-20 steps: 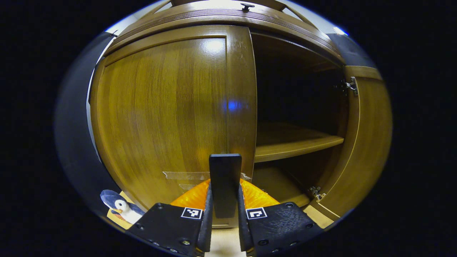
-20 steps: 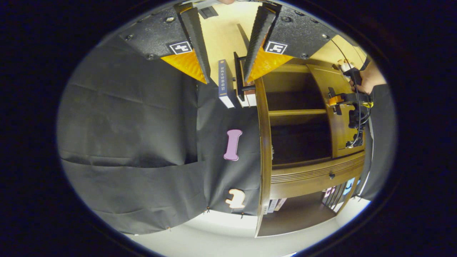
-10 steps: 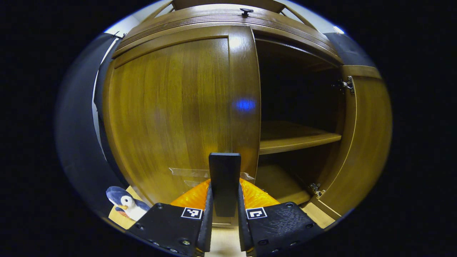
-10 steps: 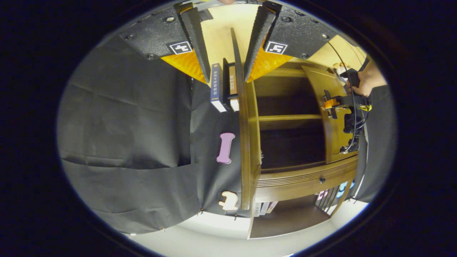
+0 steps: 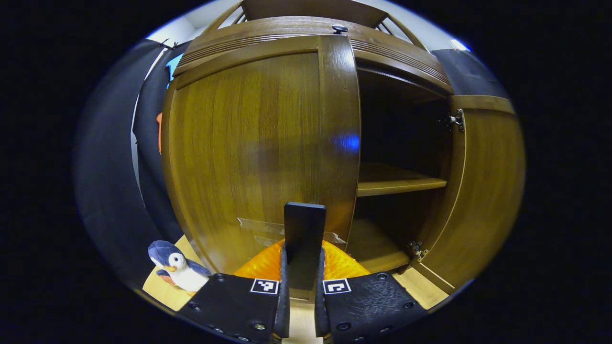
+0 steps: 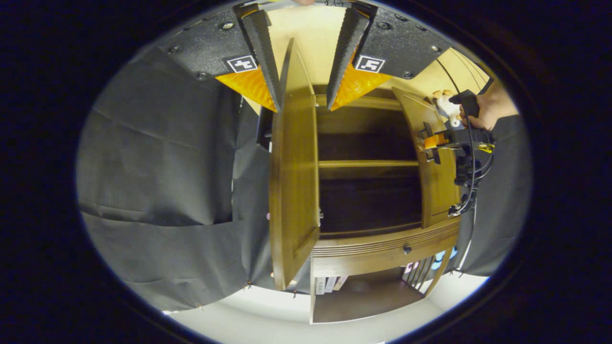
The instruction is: Open the right door of the double-door shoe cabinet with the right hand, and open the left door with the left hand.
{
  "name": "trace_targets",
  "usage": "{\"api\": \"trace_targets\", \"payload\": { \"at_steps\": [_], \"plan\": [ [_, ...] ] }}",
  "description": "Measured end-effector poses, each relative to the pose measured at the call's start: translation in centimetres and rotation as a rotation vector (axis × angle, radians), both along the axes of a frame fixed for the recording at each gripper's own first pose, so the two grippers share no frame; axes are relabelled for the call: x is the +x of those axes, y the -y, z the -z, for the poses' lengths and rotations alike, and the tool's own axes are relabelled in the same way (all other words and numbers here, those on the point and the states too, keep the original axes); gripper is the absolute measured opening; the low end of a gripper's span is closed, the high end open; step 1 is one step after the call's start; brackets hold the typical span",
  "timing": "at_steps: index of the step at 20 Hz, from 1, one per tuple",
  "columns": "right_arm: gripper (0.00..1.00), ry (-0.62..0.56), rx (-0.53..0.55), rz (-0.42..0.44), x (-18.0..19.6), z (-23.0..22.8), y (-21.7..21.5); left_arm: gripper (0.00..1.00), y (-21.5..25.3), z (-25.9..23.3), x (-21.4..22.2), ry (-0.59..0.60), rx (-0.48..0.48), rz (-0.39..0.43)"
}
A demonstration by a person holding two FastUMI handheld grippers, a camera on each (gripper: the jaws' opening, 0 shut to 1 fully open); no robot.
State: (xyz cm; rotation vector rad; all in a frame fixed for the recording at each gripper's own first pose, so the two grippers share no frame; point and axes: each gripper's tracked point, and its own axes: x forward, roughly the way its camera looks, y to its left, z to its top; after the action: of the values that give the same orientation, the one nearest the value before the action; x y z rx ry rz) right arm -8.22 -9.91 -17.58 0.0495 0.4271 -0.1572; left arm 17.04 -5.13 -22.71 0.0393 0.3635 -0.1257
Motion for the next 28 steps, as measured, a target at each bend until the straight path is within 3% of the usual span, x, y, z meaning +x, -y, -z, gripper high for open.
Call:
{"api": "trace_targets", "payload": {
  "at_steps": [1,23,24,25,28],
  "plan": [
    [0.63,-0.001,-0.002,-0.013,0.3,0.1,-0.4,0.2,-0.1,-0.1,-0.3,0.0,-0.008,-0.005],
    [0.63,-0.023,0.011,-0.318,4.3,1.2,-11.4,0.19,-7.0,-1.7,-8.7,0.009,-0.038,-0.145],
    [0.63,-0.023,0.011,-0.328,4.4,1.3,-11.8,0.1,-7.4,-1.7,-9.0,0.01,-0.035,-0.151],
    [0.63,-0.023,0.011,-0.338,4.5,1.3,-12.2,0.19,-7.8,-1.9,-9.4,0.01,-0.032,-0.155],
    [0.61,-0.017,0.016,-0.351,4.8,1.3,-12.9,0.19,-8.9,-2.0,-10.2,0.012,-0.025,-0.168]
  ]
}}
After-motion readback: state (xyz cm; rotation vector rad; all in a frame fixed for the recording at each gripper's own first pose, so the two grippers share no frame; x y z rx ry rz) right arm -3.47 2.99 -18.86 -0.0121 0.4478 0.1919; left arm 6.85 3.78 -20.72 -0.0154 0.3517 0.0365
